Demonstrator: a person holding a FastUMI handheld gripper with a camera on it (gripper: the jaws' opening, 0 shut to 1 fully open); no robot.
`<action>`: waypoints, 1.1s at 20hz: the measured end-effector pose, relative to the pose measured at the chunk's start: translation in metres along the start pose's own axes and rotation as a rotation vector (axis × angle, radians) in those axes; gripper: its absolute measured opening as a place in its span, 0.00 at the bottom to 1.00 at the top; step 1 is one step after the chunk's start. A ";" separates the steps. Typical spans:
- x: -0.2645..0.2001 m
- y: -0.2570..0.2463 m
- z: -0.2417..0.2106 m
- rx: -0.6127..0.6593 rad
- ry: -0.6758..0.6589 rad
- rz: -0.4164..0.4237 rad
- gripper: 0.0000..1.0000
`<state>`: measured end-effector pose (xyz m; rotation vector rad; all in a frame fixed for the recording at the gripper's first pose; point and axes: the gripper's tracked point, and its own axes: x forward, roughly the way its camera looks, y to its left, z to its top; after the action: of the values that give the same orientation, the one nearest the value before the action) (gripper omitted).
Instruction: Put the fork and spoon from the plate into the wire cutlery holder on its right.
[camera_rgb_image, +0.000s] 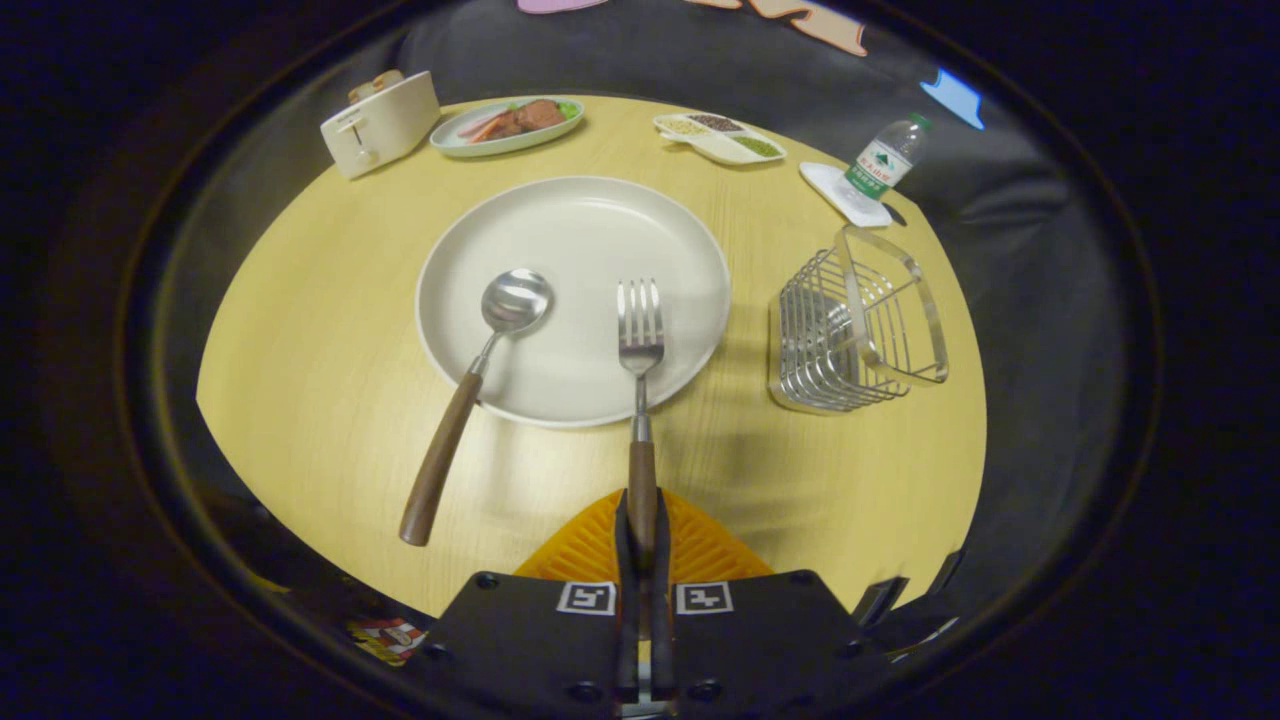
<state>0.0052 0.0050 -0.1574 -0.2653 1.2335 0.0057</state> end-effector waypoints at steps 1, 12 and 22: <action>-0.006 -0.004 0.003 -0.001 -0.012 -0.007 0.08; -0.068 -0.094 0.032 0.107 -0.036 -0.125 0.08; -0.057 -0.138 0.012 0.012 0.262 -0.178 0.08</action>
<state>0.0181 -0.1182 -0.0734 -0.3735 1.4652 -0.1958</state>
